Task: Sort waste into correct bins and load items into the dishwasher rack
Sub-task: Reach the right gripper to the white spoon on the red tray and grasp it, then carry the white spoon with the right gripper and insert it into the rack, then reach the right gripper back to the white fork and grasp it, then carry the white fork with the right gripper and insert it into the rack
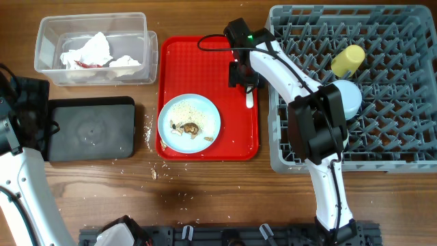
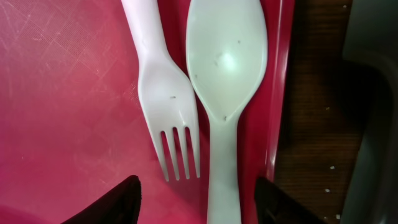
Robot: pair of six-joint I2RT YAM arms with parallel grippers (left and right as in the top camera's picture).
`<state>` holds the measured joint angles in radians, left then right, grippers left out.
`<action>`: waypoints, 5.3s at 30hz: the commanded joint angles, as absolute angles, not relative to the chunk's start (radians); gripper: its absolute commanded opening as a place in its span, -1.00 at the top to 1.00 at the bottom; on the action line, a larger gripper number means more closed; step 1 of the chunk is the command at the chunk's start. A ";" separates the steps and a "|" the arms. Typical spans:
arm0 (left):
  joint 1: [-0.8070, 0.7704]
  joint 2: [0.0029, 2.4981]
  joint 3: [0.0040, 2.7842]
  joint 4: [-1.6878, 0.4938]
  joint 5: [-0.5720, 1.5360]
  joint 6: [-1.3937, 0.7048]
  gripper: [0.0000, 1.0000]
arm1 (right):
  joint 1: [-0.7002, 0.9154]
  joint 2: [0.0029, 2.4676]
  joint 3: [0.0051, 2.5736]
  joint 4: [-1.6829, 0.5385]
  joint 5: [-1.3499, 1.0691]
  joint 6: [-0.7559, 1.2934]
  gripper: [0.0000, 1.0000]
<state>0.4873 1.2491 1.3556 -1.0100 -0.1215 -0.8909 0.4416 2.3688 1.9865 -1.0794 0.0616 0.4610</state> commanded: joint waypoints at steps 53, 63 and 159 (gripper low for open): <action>0.494 1.246 1.352 -1.008 -0.124 -0.871 -1.00 | 0.228 1.978 1.982 -1.135 0.021 0.177 0.67; 0.494 1.245 1.352 -1.008 -0.124 -0.871 -1.00 | 0.219 2.058 1.914 -1.217 0.021 0.218 0.70; 0.494 1.245 1.352 -1.008 -0.124 -0.871 -1.00 | 0.320 1.854 1.910 -1.303 0.049 0.324 0.88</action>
<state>0.4873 1.2491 1.3552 -1.0100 -0.1215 -0.8909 0.3538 1.8484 1.9091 -1.2083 0.1303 0.4232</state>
